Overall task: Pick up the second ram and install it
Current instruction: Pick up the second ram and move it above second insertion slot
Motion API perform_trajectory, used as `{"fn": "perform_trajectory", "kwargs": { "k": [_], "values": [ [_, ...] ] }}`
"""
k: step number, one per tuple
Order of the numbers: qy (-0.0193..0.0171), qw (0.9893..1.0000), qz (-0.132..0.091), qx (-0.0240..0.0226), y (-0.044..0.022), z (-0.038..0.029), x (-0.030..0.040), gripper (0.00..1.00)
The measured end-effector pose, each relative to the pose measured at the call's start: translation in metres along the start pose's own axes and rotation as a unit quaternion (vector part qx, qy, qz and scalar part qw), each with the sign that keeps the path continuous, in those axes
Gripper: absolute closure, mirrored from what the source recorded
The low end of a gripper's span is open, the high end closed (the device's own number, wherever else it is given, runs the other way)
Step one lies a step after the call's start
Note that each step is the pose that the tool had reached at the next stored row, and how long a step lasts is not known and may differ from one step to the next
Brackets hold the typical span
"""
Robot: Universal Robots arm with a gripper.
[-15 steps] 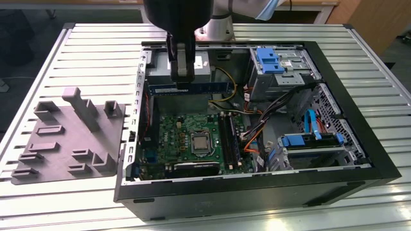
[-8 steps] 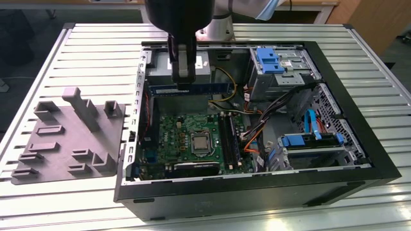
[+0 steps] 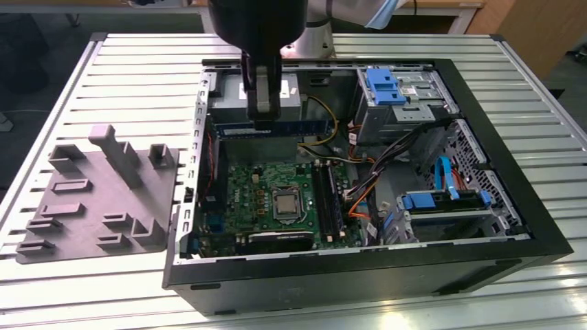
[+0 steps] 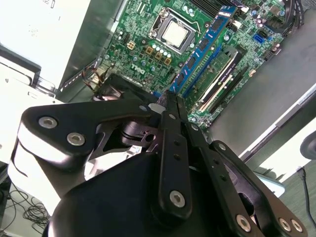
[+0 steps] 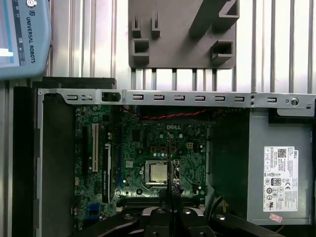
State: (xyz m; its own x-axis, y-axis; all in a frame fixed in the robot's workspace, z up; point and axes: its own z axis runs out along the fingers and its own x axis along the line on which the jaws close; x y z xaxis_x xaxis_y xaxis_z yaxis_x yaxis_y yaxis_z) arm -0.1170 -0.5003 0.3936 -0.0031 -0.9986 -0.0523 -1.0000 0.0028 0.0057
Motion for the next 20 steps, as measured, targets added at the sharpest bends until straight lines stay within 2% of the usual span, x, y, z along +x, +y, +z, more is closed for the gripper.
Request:
{"fn": "perform_trajectory", "kwargs": {
  "k": [8, 20],
  "values": [
    [0.0000, 1.0000, 0.000, 0.0000, -0.0007, 0.0029, 0.0002, 0.88],
    [0.0000, 1.0000, 0.000, 0.0000, -0.0046, 0.0126, 0.0006, 0.88]
  ]
}}
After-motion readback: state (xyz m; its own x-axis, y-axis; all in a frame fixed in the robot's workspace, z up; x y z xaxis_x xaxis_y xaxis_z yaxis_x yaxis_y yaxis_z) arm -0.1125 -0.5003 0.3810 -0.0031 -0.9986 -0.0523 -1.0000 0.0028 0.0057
